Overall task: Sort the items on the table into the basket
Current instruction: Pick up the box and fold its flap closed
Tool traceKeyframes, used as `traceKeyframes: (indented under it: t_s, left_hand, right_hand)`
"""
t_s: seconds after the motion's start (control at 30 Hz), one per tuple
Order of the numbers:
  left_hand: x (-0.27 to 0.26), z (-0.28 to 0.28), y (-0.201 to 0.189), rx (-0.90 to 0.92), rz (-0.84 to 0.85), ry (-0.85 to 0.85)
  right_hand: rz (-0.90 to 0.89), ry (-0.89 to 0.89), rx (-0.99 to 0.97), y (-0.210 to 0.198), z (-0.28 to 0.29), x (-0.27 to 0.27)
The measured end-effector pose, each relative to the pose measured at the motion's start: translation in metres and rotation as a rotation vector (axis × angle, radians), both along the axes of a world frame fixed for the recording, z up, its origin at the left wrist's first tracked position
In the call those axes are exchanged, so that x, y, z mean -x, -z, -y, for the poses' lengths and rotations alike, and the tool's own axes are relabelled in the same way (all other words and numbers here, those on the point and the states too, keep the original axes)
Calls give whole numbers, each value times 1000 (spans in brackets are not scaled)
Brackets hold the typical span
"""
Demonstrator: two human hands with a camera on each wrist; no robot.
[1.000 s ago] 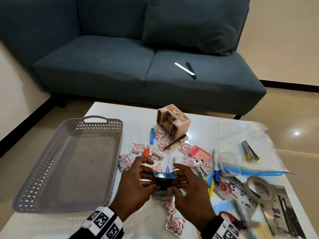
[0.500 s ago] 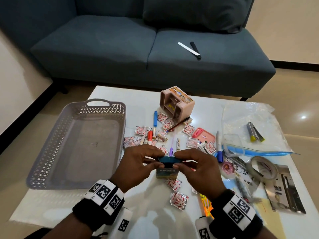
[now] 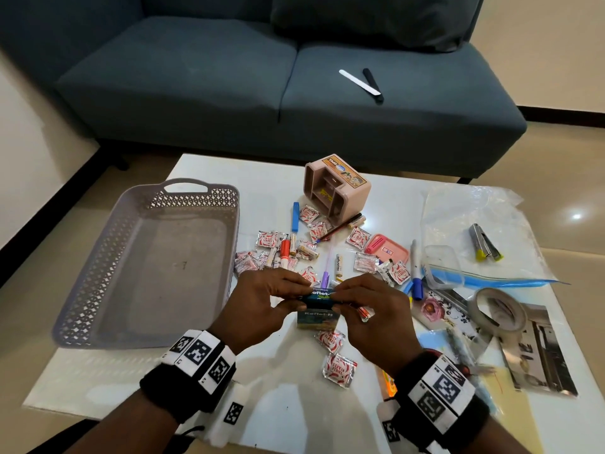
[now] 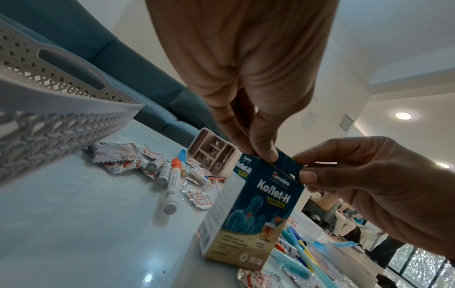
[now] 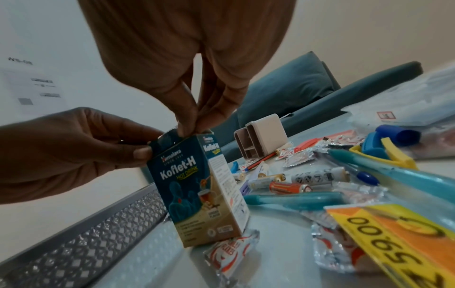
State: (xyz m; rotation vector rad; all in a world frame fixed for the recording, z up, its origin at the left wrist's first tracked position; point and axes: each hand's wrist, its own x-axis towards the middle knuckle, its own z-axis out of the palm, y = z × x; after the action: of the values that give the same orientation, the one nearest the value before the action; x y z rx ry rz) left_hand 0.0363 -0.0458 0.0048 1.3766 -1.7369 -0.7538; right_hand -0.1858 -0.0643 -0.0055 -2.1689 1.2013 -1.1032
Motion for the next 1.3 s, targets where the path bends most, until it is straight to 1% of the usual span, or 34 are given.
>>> traceKeyframes:
  t_s: [0.17, 0.33, 0.47, 0.67, 0.87, 0.9, 0.97, 1.03, 1.13, 1.23, 1.3]
  left_hand:
    - [1, 0, -2, -62, -8, 21]
    - [-1, 2, -6, -139, -60, 33]
    - [-2, 3, -8, -138, -52, 41]
    - [-1, 3, -7, -115, -36, 54]
    - [-2, 4, -7, -46, 51, 130]
    - [-3, 4, -6, -9, 89, 153]
    - [-3, 3, -3, 97, 228, 211]
    - [-3, 1, 3, 133, 290, 231]
    - [-3, 0, 9, 82, 242, 178]
    - [0, -1, 13, 36, 170, 135]
    - [5, -3, 12, -8, 100, 85]
  right_hand:
    - [-14, -49, -34, -2, 2, 2]
    - [-94, -102, -50, -5, 3, 4]
    - [-132, -112, -39, -6, 3, 4]
    - [-115, -98, -19, -3, 4, 4]
    - [-176, -156, 32, -2, 3, 5]
    - [-188, -162, 29, -1, 2, 5]
    - [-216, -168, 1, 0, 1, 5]
    - [-228, -179, -24, 0, -1, 6]
    - [-243, -180, -68, 0, -4, 7]
    - [-253, -96, -142, 1, -7, 2]
    - [-207, -48, -185, 5, -9, -4]
